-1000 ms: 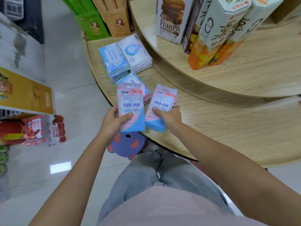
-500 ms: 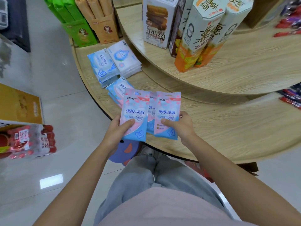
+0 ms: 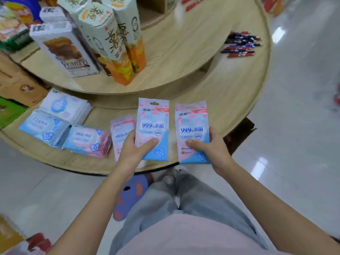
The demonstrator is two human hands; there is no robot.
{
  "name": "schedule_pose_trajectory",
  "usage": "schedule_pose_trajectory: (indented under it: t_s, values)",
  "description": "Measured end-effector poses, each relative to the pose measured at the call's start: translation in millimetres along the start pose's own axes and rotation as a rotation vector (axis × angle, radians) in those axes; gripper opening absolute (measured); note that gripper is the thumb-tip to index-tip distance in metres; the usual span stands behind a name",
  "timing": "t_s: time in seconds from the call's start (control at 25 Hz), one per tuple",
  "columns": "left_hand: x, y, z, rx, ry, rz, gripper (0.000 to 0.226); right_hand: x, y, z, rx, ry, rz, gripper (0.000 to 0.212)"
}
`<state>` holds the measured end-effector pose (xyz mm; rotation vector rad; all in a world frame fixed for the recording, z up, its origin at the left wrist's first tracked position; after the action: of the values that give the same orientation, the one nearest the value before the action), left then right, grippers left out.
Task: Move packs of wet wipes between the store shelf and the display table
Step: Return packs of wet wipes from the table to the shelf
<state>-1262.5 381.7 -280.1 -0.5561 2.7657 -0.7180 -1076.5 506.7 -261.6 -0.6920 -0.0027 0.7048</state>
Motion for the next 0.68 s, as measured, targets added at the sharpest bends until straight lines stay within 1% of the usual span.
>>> schedule_pose_trajectory:
  t_s: [0.12, 0.24, 0.4, 0.52, 0.6, 0.68]
  values:
    - [-32.1, 7.2, -5.5, 0.027, 0.119, 0.228, 0.06, 24.2, -57.8, -30.6, 0.049, 0.143, -0.236, 0.048]
    - [-84.5, 3.7, 0.7, 0.035, 0.225, 0.469, 0.063, 40.8, -122.1, -68.2, 0.085, 0.282, -0.43, 0.04]
    - [-174.5, -32.9, 23.2, 0.071, 0.34, 0.801, 0.053, 55.2, -211.9, -123.7, 0.171, 0.453, -0.715, 0.042]
    - [-237.3, -79.2, 41.6, 0.047, 0.474, 1.066, 0.04, 53.7, -281.5, -171.9, 0.256, 0.583, -0.928, 0.039]
    - [-272.8, -115.0, 63.4, 0.043, 0.588, 1.215, 0.046, 43.6, -330.2, -211.2, 0.3, 0.671, -1.058, 0.036]
    - [-300.3, -155.3, 89.3, 0.041, 0.659, 1.304, 0.055, 28.2, -377.9, -250.3, 0.351, 0.757, -1.176, 0.036]
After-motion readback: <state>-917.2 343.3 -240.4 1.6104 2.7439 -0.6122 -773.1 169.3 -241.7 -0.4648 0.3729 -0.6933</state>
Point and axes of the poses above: each hand's wrist, its own y-axis towards the middle knuckle, its own x-axis out of the back of the hand, z = x × y, the point moved 4 cm from there along y, towards the middle knuckle, and after that the axes turned 14 degrees about z, right-handed, at the moved point
